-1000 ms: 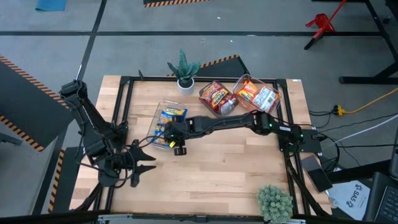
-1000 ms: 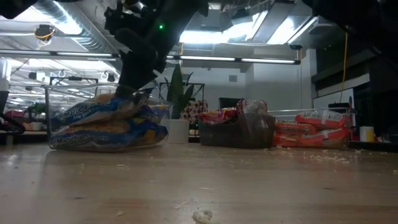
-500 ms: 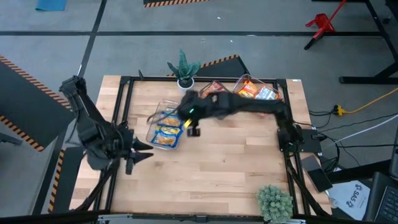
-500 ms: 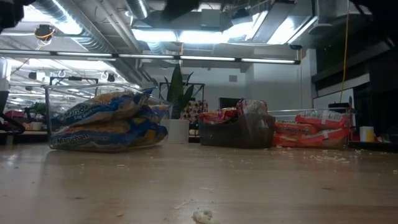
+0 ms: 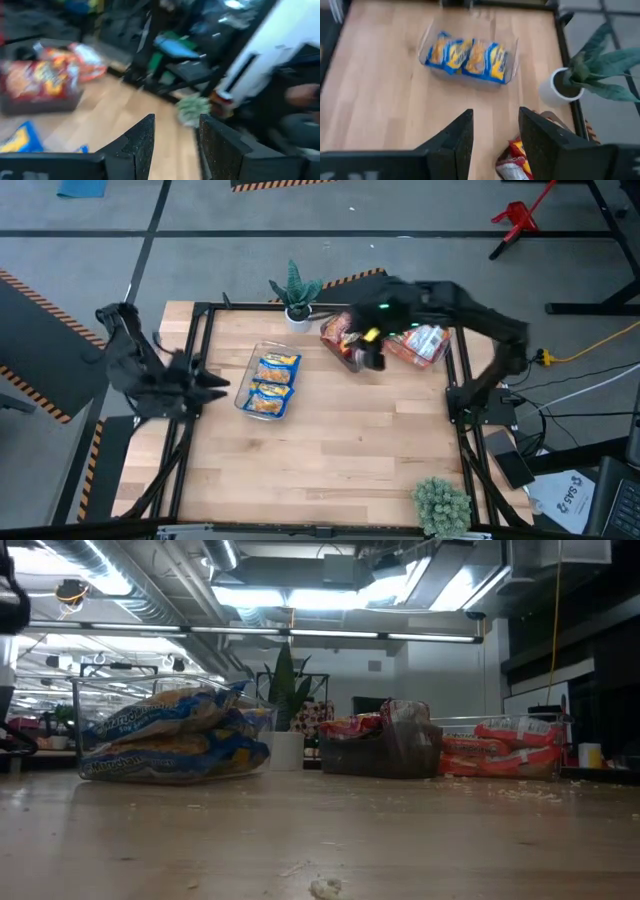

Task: Sort Maruchan noodles
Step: Return to Home Position

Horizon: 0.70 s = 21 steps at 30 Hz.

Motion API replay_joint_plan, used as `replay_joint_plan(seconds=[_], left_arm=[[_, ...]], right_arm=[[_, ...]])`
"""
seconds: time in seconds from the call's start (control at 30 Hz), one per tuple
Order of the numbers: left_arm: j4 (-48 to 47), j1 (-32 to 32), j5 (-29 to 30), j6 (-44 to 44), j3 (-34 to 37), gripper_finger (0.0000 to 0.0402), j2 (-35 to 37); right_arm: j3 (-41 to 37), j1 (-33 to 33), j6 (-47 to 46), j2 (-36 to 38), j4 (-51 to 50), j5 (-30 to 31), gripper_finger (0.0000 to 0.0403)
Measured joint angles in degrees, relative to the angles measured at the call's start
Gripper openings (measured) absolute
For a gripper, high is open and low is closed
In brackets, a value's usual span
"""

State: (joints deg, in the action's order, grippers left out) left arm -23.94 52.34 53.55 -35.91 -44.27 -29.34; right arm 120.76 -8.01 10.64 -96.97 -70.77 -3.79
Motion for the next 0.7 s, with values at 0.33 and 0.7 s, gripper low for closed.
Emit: replay_joint_plan(seconds=[0.33, 0.7], left_arm=[[4.1, -3.5, -13.1, 19.5, 0.4, 0.0149, 13.9], [1.7, -4.6, -12.1, 22.4, 11.1, 0.0149, 29.1]], right_arm=[[-57.7, -3.5, -11.2, 39.7, 51.6, 3.6, 0.0143], [-93.4, -9.6, -22.4, 66.0, 75.1, 8.4, 0.0143]])
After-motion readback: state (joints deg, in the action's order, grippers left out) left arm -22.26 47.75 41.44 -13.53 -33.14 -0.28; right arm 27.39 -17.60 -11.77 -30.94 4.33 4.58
